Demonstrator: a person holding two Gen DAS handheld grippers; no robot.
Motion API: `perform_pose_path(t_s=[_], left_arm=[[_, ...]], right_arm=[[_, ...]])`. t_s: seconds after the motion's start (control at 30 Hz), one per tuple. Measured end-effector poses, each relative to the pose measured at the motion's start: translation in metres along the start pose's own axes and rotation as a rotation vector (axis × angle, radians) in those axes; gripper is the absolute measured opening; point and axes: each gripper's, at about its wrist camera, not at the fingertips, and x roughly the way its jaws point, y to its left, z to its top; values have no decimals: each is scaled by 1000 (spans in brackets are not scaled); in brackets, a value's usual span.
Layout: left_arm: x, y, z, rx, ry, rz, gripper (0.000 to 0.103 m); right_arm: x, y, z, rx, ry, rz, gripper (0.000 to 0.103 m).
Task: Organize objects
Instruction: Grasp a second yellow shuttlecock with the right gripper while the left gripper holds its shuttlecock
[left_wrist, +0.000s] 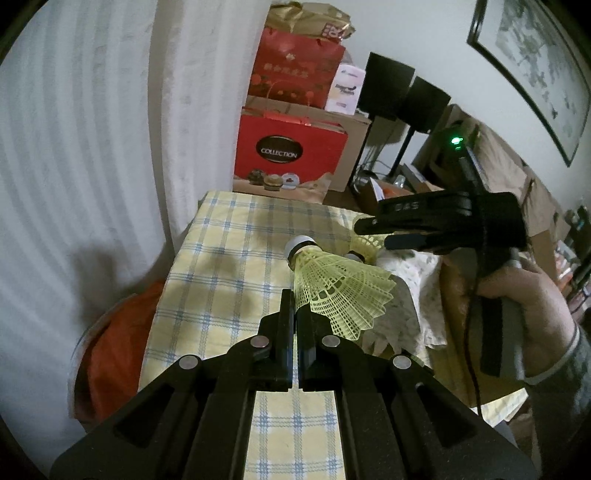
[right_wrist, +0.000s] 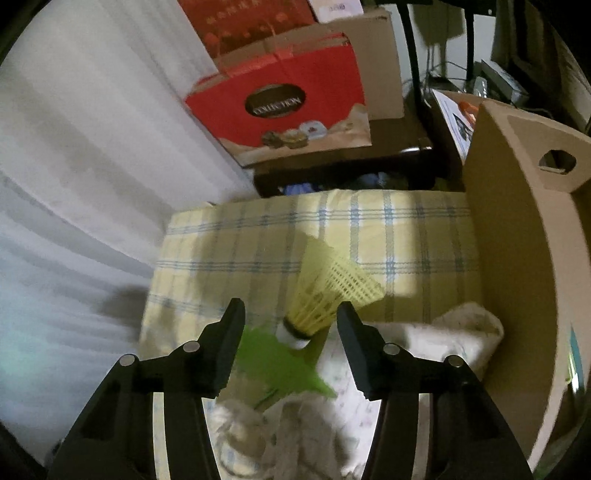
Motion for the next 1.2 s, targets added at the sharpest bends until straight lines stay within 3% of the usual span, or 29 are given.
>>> perform_pose_path(t_s=[0.3, 0.67, 0.77, 0.93, 1.2], left_arm=[[3, -1, -1, 0, 7, -19, 1], [6, -7, 0, 2, 21, -5, 1], [9, -9, 1, -2, 24, -2, 1], [10, -10, 4, -8, 27, 7, 1], [2, -16, 17, -21, -2, 32, 1]], right_arm=[[31, -10, 10, 35, 30, -51, 52], [37, 10, 6, -105, -1, -101, 43], [32, 16, 4, -151, -37, -118, 41], [11, 17, -2, -157, -94, -66, 41], [-40, 16, -28, -199, -256, -66, 41]])
